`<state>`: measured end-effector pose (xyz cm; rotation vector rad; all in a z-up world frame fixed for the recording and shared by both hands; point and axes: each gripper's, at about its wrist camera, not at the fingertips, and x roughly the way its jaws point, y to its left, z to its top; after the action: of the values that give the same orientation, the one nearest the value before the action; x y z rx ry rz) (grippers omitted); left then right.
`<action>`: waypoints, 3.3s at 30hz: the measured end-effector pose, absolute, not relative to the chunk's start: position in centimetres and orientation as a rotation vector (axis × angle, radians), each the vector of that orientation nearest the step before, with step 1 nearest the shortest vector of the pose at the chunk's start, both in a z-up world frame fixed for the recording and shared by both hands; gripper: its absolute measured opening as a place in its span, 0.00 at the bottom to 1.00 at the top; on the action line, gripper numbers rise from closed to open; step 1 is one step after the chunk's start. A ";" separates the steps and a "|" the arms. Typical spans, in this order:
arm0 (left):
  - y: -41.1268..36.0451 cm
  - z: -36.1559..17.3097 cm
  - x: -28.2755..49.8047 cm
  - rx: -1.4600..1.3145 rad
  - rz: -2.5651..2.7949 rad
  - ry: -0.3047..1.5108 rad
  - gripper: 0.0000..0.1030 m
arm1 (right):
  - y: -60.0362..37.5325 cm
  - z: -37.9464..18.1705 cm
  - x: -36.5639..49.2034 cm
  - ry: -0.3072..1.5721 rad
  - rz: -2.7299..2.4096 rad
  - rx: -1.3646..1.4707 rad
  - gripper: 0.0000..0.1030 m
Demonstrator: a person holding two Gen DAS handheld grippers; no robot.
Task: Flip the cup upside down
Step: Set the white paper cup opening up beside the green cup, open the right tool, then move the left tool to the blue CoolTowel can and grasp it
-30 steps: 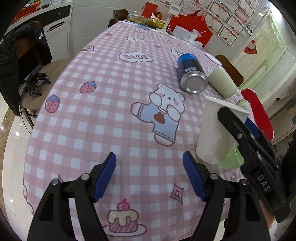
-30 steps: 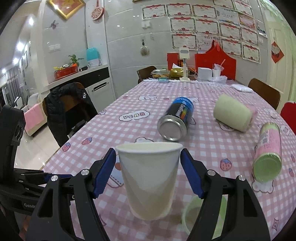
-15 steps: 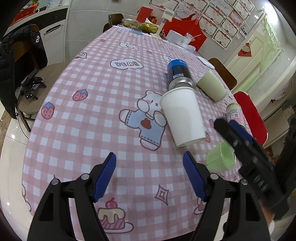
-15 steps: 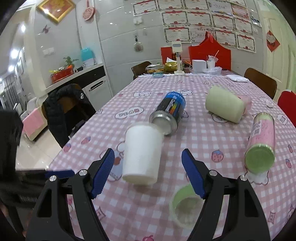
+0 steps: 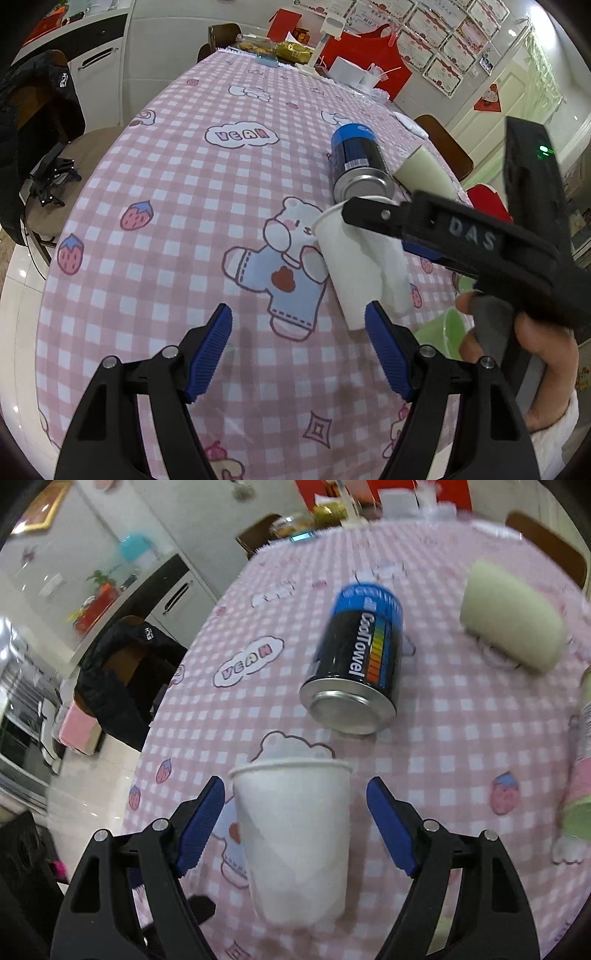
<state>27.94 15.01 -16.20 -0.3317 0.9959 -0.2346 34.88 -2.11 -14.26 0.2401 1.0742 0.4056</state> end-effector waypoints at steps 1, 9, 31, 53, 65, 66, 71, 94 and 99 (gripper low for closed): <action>15.2 -16.4 28.2 -0.333 -0.227 1.000 0.71 | -2.1 -14.5 35.1 1.085 0.411 0.251 0.74; 15.8 -17.0 29.5 -0.367 -0.215 1.011 0.71 | -2.1 -13.8 35.2 1.051 0.474 0.247 0.68; 13.1 -17.3 26.3 -0.306 -0.240 1.021 0.71 | -2.8 -11.0 25.9 0.665 0.483 0.093 0.68; 13.7 -15.8 23.2 -0.234 -0.163 1.002 0.71 | -3.8 -11.3 21.9 0.642 0.462 0.083 0.74; 11.3 -12.3 21.6 -0.200 -0.206 0.928 0.71 | -7.1 -8.4 18.9 0.558 0.429 0.116 0.78; 11.1 -12.1 21.5 -0.197 -0.212 0.923 0.71 | -7.4 -8.2 18.8 0.554 0.423 0.118 0.78; 9.0 -10.8 21.7 -0.165 -0.236 0.902 0.71 | -10.6 -7.3 18.3 0.527 0.374 0.161 0.79; 2.8 -8.7 30.0 -0.045 -0.241 0.931 0.71 | -18.0 -8.5 23.8 0.585 0.254 0.274 0.80; 2.8 -9.1 34.5 -0.045 -0.232 0.983 0.71 | -18.0 -8.7 27.2 0.634 0.269 0.289 0.83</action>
<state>34.50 2.82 -9.12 -0.0446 0.9827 -0.2324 27.19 -17.97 -8.70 0.2887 0.6344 0.2695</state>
